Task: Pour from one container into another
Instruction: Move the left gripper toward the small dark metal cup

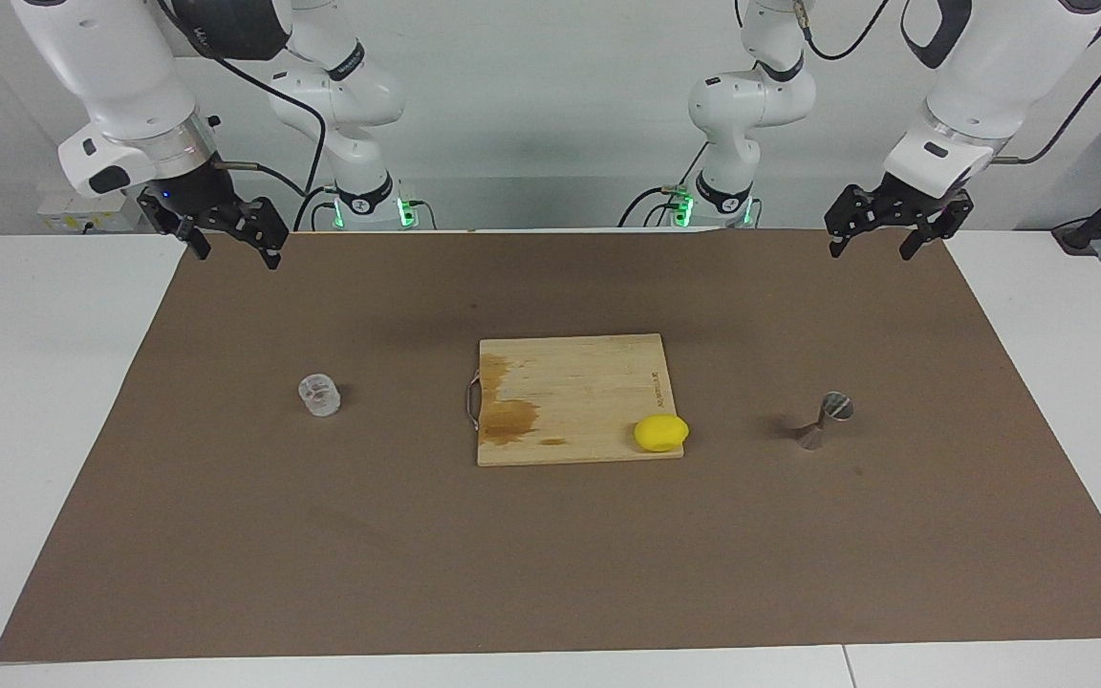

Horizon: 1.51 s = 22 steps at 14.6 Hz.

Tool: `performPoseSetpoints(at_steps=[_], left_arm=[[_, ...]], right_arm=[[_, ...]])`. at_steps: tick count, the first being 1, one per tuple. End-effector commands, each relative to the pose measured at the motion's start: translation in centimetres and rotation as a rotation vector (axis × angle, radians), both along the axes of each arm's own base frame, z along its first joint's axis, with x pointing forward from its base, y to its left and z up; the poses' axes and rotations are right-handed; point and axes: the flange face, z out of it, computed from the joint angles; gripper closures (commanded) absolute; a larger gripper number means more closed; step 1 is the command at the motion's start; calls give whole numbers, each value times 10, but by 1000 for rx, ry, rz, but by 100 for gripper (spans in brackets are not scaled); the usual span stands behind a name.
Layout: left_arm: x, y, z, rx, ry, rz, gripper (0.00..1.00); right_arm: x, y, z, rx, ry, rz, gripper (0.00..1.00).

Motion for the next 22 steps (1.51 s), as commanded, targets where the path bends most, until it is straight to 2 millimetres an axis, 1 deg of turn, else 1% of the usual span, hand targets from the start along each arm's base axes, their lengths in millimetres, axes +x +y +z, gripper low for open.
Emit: performPoseSetpoints(at_steps=[1,9,10,13,16,19,21,22], left_arm=[[-8,-3,6,-6,-5,-17,0],[-9,-6,5,-5,-5,-25,0],[-10,-9,4,-4,0,-29,0],[-10,-8,3,-11,2,-23,0],[-12,-8,-2,-33,24,-6,0],[-9,-4,-7,-92,29,48,0],[-7,4,-13,-120,52,73,0],[-5,12,-16,-138,62,96,0]], right_arm=[[2,0,2,4,1,13,3],[2,0,2,4,2,13,3],[2,0,2,6,4,13,3],[2,1,2,4,2,13,3],[2,1,2,4,2,13,3],[2,1,1,4,1,13,3],[2,1,0,4,-1,13,3],[2,1,1,4,-1,13,3]])
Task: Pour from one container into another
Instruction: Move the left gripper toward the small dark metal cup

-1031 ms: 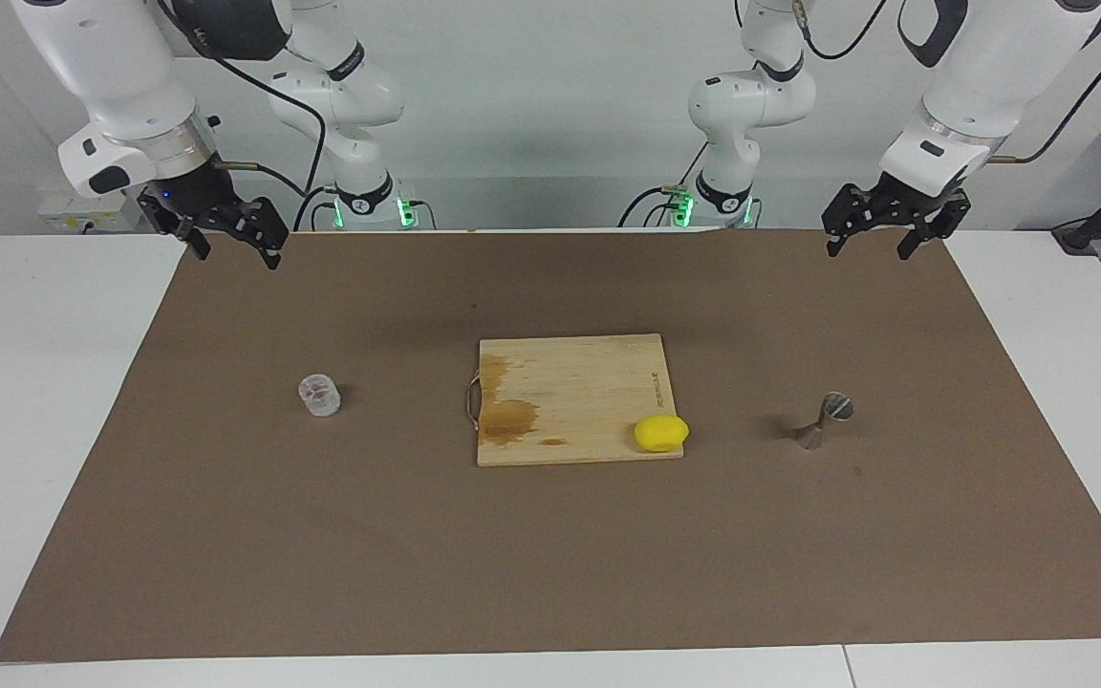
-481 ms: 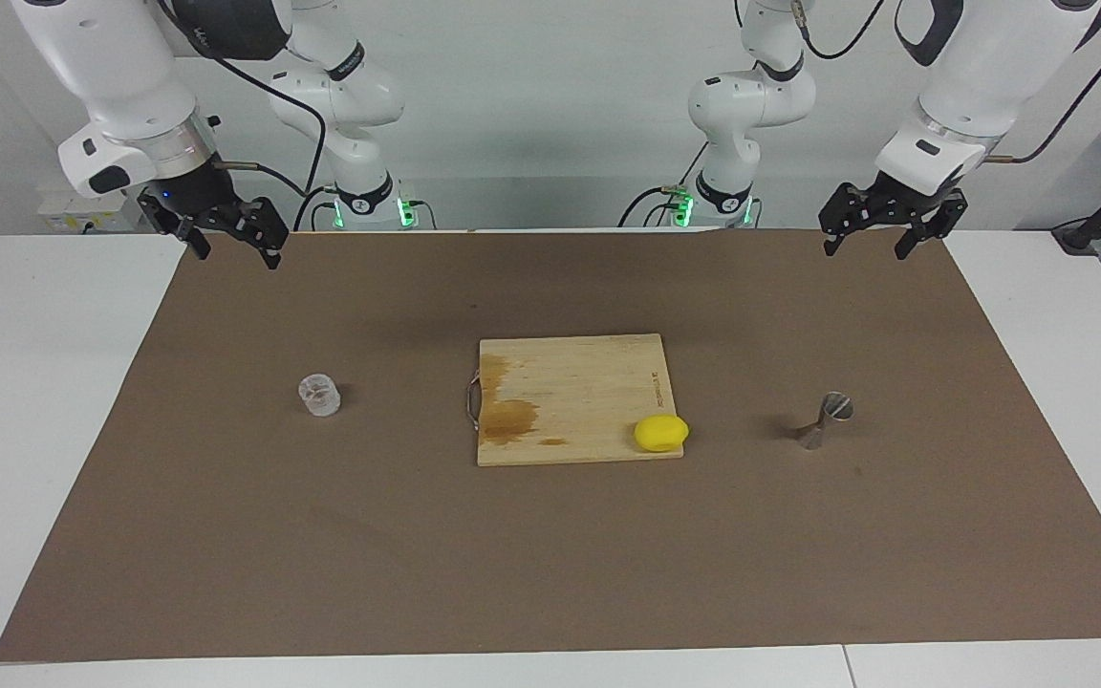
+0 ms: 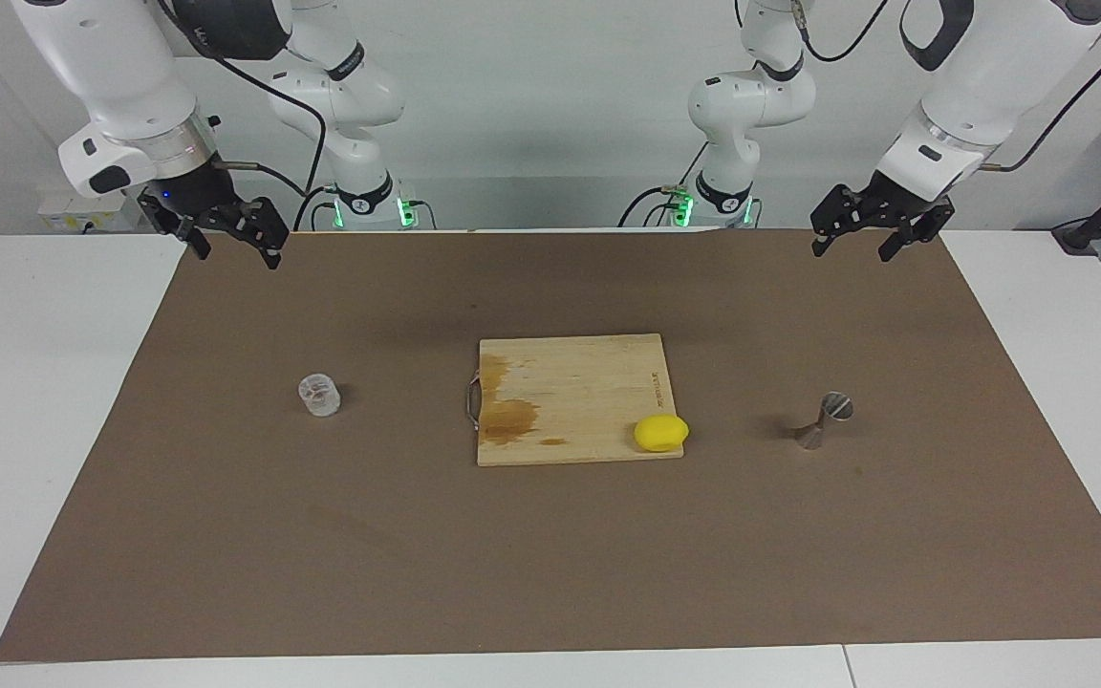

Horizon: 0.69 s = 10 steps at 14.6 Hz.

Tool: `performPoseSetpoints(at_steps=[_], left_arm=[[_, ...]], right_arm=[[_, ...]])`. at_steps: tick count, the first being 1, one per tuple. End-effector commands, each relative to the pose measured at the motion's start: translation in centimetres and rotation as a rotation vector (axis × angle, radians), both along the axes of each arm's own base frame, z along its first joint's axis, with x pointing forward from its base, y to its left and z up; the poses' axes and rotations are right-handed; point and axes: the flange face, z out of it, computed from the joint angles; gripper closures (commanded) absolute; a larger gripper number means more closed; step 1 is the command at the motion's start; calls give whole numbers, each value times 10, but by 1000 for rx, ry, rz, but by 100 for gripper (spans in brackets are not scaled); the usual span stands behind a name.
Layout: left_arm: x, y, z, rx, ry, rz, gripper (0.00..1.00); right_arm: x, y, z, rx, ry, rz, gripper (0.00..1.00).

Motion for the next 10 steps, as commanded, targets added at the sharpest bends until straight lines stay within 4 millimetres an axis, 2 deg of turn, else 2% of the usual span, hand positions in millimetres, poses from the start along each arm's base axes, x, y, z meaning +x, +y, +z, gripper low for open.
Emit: performPoseSetpoints(at_steps=[1,4,5,10], left_arm=[[-1,21,-18,-50,61,88,0],[8,36,-42,-124,136,261,0],[12,46,-52,-155,177,366,0],[24,65,-107,-312,412,980,0]], right_arm=[[2,1,1,4,-1,13,3],[1,1,0,4,-1,13,3],[1,1,0,4,-1,13,3],[1,1,-1,4,2,13,3]])
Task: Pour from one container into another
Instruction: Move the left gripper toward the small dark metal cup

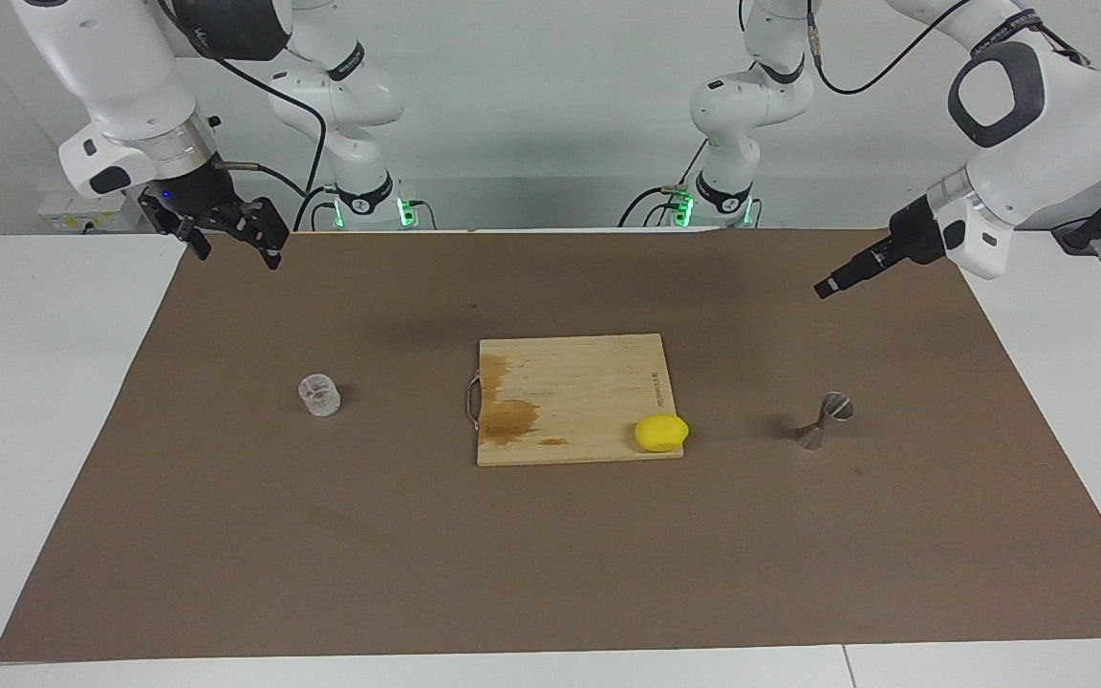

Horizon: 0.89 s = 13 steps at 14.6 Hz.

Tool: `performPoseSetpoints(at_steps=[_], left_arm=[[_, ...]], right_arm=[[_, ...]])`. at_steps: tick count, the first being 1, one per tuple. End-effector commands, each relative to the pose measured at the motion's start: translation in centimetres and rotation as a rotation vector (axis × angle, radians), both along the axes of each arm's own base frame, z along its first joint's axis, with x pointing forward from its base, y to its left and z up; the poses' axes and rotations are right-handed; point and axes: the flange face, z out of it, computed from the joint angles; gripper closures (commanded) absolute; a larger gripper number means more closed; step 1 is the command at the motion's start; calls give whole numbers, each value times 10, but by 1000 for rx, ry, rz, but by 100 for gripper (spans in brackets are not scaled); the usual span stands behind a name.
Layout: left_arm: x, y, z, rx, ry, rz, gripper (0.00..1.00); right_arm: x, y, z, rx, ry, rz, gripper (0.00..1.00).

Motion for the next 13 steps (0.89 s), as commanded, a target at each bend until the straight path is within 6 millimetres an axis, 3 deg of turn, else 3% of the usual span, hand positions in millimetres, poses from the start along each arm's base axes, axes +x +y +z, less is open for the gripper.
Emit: performPoseSetpoints(at_steps=[1,4,7,13], left_arm=[[3,18,-30,-101,105,349,0],[3,41,-66,-247,179,683,0],[8,48,-92,-368,234,903,0],[-1,86,-172,-516,375,1157,0]], right_arm=[[0,1,-1,4,1,13,3],[0,1,-1,6,0,13,3],[1,1,0,6,-2,13,2],[0,1,-1,6,0,13,3]])
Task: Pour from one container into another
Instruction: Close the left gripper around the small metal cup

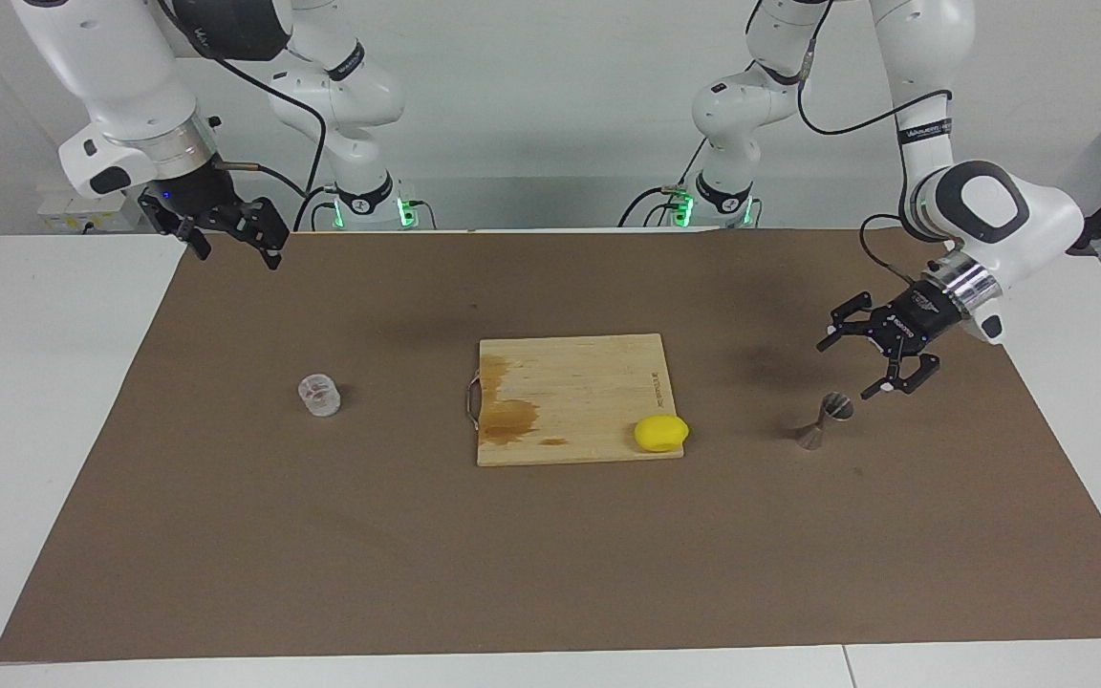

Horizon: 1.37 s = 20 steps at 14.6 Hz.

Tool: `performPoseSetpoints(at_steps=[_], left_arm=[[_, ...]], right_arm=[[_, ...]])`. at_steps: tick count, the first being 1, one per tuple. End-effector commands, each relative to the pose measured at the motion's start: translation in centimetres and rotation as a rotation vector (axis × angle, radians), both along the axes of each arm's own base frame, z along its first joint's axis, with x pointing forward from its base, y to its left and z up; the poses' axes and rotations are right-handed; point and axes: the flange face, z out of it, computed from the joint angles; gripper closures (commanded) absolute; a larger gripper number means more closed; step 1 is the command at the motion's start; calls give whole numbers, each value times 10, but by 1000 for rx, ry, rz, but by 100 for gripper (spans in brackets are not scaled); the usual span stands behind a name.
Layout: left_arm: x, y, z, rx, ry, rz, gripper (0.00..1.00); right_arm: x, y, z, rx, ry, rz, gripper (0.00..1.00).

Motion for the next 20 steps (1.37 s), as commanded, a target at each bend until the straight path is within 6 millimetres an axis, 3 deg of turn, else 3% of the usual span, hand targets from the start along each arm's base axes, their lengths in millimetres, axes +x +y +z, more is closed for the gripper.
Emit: performPoseSetpoints(at_steps=[1,5,12,17,20], left_arm=[[-5,16,-30,-73,50,93,0],[-7,14,-51,-139,77,169,0],[-1,6,-59,-160,73,236,0],[0,6,-59,-166,69,243,19],[-2,5,-61,-167,74,243,24]], right_arm=[[0,1,-1,6,-1,13,2],[0,1,-1,4,-1,13,3],[0,1,-1,6,-1,13,3],[0,1,-1,4,-1,13,3],[1,1,-1,4,-2,13,3]])
